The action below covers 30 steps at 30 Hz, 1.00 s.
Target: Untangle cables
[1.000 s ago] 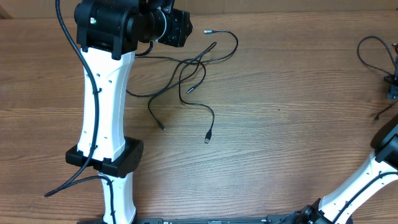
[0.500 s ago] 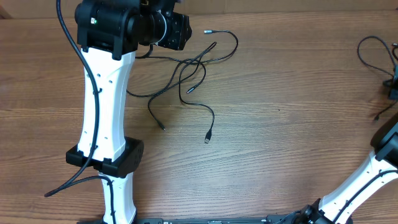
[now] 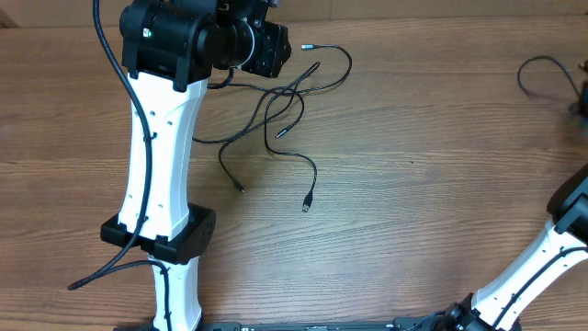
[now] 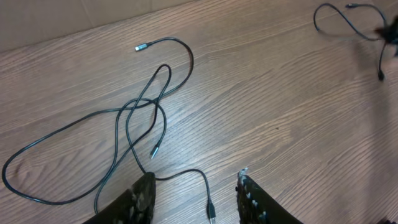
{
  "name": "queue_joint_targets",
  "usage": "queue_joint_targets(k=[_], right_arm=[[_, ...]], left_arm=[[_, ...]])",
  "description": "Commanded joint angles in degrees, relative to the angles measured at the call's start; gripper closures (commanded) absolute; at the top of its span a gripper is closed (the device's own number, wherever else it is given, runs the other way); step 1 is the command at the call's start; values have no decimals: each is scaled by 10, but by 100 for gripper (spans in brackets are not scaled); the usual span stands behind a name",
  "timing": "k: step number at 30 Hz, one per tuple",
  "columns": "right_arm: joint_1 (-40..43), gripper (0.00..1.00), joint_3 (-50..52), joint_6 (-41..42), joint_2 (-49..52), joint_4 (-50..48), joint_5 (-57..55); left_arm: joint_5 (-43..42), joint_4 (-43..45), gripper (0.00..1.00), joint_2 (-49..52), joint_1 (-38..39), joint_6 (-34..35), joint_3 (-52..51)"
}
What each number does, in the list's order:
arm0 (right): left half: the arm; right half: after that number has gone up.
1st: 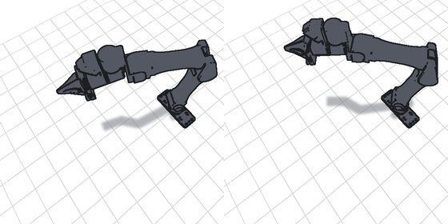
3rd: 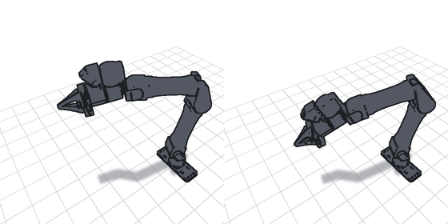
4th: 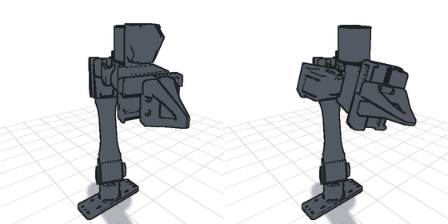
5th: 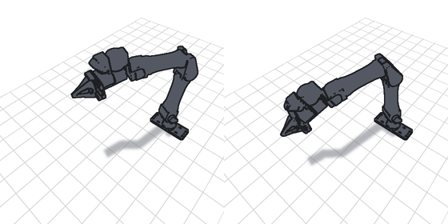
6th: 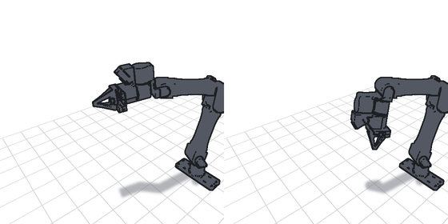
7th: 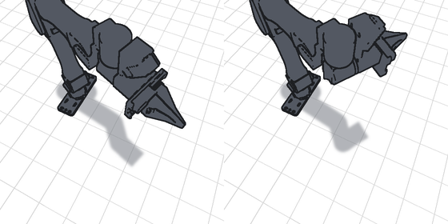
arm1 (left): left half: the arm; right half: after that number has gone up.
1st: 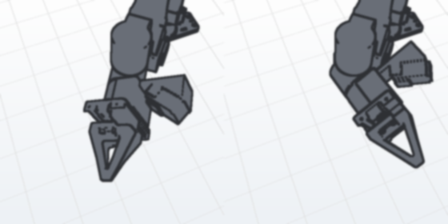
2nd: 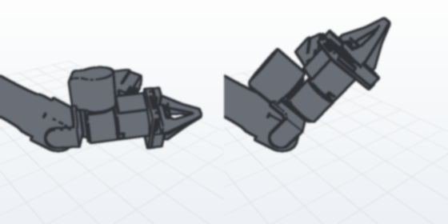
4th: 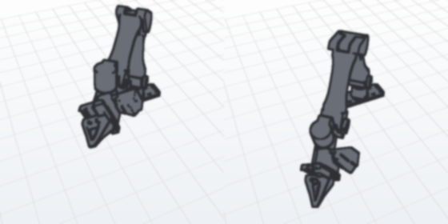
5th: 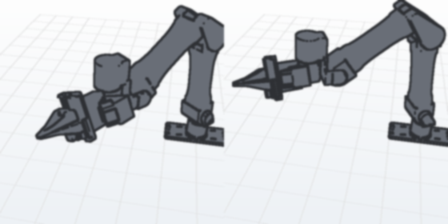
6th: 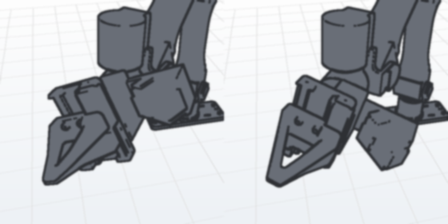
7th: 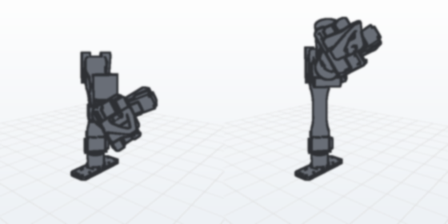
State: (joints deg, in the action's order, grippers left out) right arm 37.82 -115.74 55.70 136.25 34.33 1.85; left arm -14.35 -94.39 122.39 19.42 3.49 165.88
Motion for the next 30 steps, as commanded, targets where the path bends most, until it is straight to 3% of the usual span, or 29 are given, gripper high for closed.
queue_joint_targets(k=[1, 9, 13, 19, 27, 28, 30], right_arm=[[-3, 96, -71, -33, -15, -4, 38], [-25, 96, -82, -151, 2, -112, 0], [-43, 96, -82, -156, 29, -159, -66], [-55, 96, -82, -171, 98, -209, -74], [-55, 96, -82, -202, 143, -207, -81], [-55, 79, -83, -202, 142, -209, -78], [-55, 24, -91, -204, 140, -209, -55]], left_arm=[[-1, 0, 58, 1, 2, 8, 7], [0, 1, 57, 1, 2, 8, 7], [-1, 15, 57, 2, 2, 8, 7], [-1, 28, 58, 2, 2, 8, 7], [-2, 30, 62, 2, 3, 8, 7], [-2, 30, 62, 2, 5, 8, 7], [-2, 29, 63, 2, 6, 8, 7]])
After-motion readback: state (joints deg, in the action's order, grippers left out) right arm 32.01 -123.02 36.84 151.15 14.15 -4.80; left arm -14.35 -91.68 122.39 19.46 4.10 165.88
